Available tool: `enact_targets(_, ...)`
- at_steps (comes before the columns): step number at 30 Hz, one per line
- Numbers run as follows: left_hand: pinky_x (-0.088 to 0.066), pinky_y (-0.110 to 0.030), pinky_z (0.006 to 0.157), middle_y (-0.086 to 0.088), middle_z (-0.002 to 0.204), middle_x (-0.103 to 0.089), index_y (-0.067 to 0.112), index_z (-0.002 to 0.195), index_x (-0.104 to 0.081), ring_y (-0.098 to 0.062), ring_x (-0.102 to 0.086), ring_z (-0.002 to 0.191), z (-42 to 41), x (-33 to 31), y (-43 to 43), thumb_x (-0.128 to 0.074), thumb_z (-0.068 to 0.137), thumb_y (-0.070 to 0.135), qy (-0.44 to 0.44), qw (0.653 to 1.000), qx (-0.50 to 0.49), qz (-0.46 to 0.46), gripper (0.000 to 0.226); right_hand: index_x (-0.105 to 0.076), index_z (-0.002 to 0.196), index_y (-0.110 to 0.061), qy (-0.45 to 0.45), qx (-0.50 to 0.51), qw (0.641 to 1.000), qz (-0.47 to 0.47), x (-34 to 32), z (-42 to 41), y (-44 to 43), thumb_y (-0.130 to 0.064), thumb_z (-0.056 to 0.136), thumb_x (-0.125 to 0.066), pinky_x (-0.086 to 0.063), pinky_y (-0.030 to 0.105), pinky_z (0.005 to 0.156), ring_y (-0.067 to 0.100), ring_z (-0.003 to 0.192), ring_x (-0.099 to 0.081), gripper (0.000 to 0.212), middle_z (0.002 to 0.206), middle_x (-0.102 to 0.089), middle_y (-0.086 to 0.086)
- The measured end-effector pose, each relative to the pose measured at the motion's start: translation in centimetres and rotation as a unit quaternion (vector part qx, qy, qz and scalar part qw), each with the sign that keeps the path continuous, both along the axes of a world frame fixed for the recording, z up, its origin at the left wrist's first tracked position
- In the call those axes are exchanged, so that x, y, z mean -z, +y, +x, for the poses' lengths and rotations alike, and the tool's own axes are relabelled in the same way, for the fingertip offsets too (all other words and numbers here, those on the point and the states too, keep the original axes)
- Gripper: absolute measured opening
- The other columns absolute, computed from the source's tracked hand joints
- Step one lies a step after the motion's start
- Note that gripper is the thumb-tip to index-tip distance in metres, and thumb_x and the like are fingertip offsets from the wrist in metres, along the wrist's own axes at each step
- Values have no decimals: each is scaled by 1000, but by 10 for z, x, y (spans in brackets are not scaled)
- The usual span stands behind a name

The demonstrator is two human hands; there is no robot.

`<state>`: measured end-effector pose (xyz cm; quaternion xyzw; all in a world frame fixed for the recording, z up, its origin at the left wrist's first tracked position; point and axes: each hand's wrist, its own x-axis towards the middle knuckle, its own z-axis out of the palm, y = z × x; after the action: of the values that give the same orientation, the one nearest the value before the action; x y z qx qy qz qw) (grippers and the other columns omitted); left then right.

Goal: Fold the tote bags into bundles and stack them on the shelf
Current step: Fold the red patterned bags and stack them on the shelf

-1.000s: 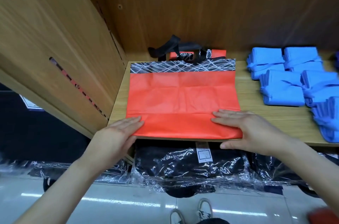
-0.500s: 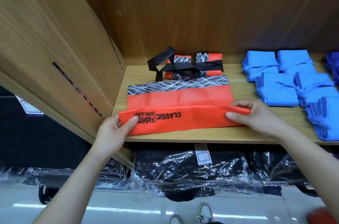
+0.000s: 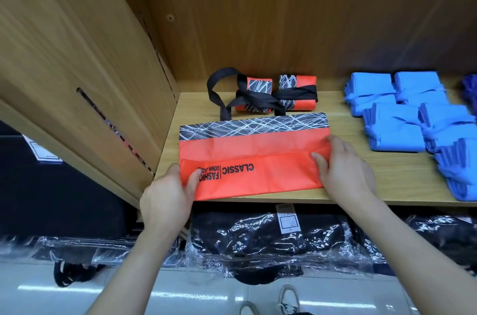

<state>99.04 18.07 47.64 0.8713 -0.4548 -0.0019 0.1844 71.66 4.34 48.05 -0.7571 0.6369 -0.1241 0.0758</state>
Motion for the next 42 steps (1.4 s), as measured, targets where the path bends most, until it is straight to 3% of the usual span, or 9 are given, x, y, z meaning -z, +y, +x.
enact_targets(6, -52, -48, 71, -12, 110, -57, 19, 121, -59, -37, -56, 95, 3, 0, -3, -73, 84, 25, -67, 990, 88, -86, 40, -55, 120, -21, 2, -42, 992, -122, 6, 0, 3, -24, 88, -65, -44, 47, 77, 36, 100, -50, 34, 118, -48, 15)
enact_targets(9, -48, -53, 96, -6, 131, -60, 24, 122, -67, -33, -54, 120, 16, 8, -3, -54, 90, 12, -80, 966, 245, -35, 36, -63, 111, -20, 13, -192, 975, -107, 13, -3, -2, -9, 81, -60, -45, 45, 89, 32, 108, -57, 32, 121, -60, 9)
enact_targets(15, -11, -31, 122, 24, 154, -7, 36, 151, -13, 1, -4, 146, 35, 3, 16, -40, 82, 77, -7, 932, 339, 130, 85, -32, 149, -32, 63, -352, 932, 49, -1, -33, -6, -82, 80, -24, 3, 15, 115, -1, 144, -14, 86, 153, -20, -17)
enact_targets(18, -20, -30, 120, 26, 148, -24, 36, 147, -31, 1, -21, 143, 40, -4, 18, -70, 84, 41, 20, 938, 331, 103, 74, -27, 148, -39, 60, -381, 920, 76, -7, -42, -8, -85, 73, -44, 8, 4, 108, -8, 141, -8, 90, 151, -15, -25)
enact_targets(21, -35, -17, 108, 30, 126, -52, 37, 127, -56, 9, -51, 118, 39, -15, 19, -73, 84, 10, 98, 953, 283, 36, 54, -53, 134, -36, -78, -359, 920, 138, -14, -44, -9, -59, 74, -63, -12, 3, 110, -15, 132, -30, 65, 141, -45, -19)
enact_targets(24, -43, -5, 56, 30, 77, -69, 37, 97, -73, 8, -58, 58, 32, -23, 18, -72, 84, 14, 217, 958, 187, -1, 26, -68, 108, -40, -207, -275, 911, 226, -20, -47, -9, -46, 69, -71, -31, 3, 101, -18, 111, -52, 40, 116, -65, -20)
enact_targets(29, -44, -25, 65, 13, 71, -66, 26, 84, -65, -12, -62, 74, 19, -16, 12, -67, 89, 28, 268, 958, 60, -86, 6, -75, 80, -22, -340, -121, 907, 215, -19, -43, -8, -35, 81, -74, -41, 11, 54, -4, 56, -55, 14, 63, -68, -16)
enact_targets(35, -50, -42, 62, -5, 76, -64, 11, 101, -50, -34, -62, 71, 9, -8, 14, -58, 91, 42, 103, 991, 45, -75, 34, -59, 83, -22, -265, -35, 962, 58, -3, -17, 3, -34, 82, -75, -50, 39, 67, 23, 70, -63, 20, 73, -67, -1)
enact_targets(42, -50, -47, 75, -13, 105, -59, 19, 130, -47, -35, -55, 99, 5, -8, 18, -71, 85, 31, -20, 998, 47, -48, 52, -53, 114, -7, -32, 11, 999, 0, -4, 9, 13, -48, 93, -55, -42, 41, 76, 37, 98, -57, 46, 101, -62, 17)
